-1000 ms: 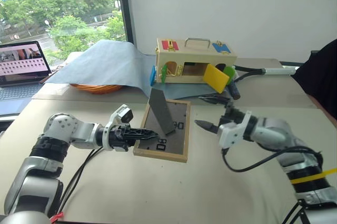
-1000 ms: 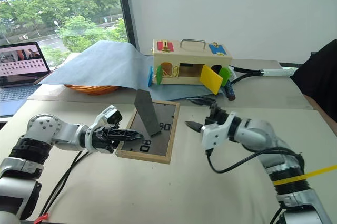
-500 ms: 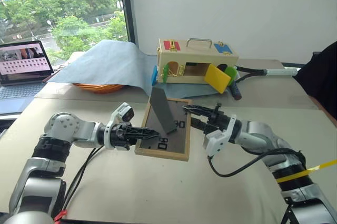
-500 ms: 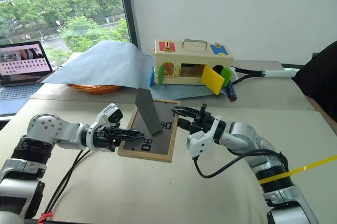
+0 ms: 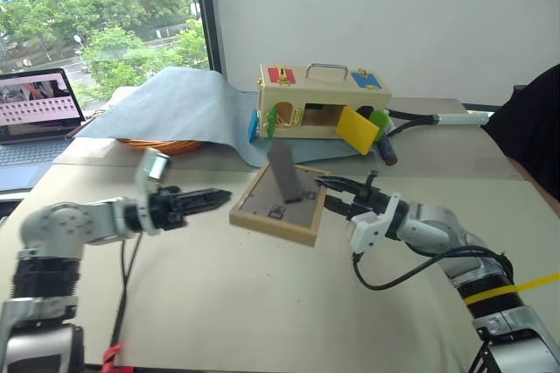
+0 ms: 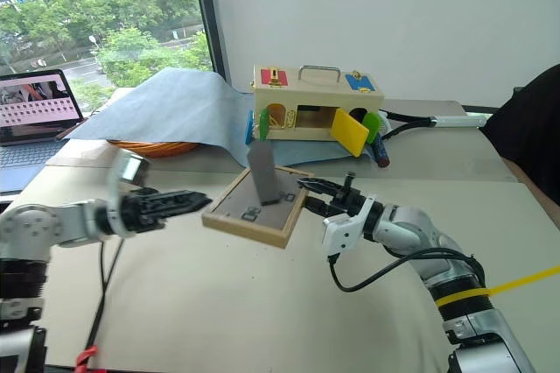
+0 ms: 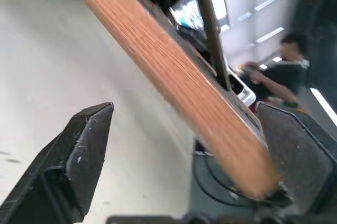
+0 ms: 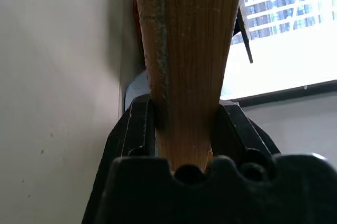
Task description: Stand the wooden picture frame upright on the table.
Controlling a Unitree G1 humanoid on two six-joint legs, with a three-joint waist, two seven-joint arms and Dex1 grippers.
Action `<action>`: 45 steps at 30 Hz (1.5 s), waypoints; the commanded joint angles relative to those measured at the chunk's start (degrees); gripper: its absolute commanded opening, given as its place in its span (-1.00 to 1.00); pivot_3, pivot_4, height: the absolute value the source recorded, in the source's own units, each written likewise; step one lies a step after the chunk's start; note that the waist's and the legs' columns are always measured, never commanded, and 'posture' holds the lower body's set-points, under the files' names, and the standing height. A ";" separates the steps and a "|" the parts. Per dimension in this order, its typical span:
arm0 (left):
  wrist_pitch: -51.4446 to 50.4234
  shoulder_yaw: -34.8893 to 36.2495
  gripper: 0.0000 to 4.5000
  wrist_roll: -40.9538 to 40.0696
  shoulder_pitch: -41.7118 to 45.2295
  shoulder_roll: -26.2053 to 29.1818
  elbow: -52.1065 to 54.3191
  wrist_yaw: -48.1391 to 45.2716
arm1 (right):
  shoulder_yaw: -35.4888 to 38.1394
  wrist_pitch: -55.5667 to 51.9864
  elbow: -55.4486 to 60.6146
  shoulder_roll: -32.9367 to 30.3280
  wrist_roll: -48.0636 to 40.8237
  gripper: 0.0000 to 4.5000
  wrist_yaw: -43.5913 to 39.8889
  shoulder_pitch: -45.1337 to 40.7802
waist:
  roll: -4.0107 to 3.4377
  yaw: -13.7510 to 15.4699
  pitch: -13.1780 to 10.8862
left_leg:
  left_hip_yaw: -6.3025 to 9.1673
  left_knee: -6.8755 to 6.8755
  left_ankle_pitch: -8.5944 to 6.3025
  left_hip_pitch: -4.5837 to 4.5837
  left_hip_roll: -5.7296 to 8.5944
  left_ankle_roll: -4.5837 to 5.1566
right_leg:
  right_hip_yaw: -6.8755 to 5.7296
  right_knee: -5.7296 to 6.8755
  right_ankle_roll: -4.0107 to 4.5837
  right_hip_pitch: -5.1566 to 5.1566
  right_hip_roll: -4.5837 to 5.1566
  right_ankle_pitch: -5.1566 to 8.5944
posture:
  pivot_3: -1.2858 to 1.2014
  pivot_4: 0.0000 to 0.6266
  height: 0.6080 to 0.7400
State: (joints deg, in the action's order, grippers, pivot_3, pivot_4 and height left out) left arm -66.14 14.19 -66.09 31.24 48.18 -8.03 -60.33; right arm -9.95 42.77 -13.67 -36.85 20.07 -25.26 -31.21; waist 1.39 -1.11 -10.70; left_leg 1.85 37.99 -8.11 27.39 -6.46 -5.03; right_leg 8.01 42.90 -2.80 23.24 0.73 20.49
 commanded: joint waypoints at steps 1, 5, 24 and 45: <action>3.42 2.76 1.00 1.56 -2.01 2.18 4.54 -4.23 | 2.94 -16.80 2.09 4.29 -22.43 -0.46 -10.24 -0.06 | 0.07 -0.01 -0.05 | 0.00 0.01 0.00 -0.01 0.00 0.00 | 0.00 0.04 0.01 -0.01 0.00 0.01 | 0.03 -0.52 -0.10; 11.38 3.26 1.00 6.45 -8.51 1.82 11.52 -6.58 | 4.09 -45.08 7.13 7.77 -42.76 -0.46 -20.76 1.08 | 0.06 0.09 -0.07 | 0.02 0.10 0.00 0.00 -0.01 0.01 | -0.01 0.11 0.01 -0.08 0.00 0.01 | 0.03 -0.52 -0.10; 16.91 2.50 1.00 10.91 -13.35 -0.67 15.76 -5.44 | 5.80 -88.58 7.91 9.39 -57.88 -0.47 -28.24 1.80 | 0.04 0.07 -0.13 | 0.03 0.03 0.00 0.00 -0.01 0.06 | -0.05 0.01 -0.16 0.01 -0.01 0.12 | 0.03 -0.52 -0.10; 34.64 -5.08 1.00 29.84 -15.85 -1.80 10.36 -6.47 | 5.95 -91.01 19.65 6.29 -58.90 0.82 -32.89 6.14 | 0.04 -0.32 -0.14 | 0.03 -0.07 0.00 -0.02 -0.01 0.06 | -0.04 -0.07 -0.31 0.03 -0.02 0.21 | 0.03 -0.52 -0.10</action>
State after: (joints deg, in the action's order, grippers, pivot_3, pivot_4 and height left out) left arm -32.75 8.55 -36.56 14.39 46.59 2.36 -66.55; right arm -7.42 -47.18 2.74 -29.30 -36.36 -57.07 -25.61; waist 1.43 -1.43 -10.84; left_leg 1.88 37.92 -8.11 27.37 -6.47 -4.97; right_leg 7.97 42.83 -3.10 23.26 0.72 20.70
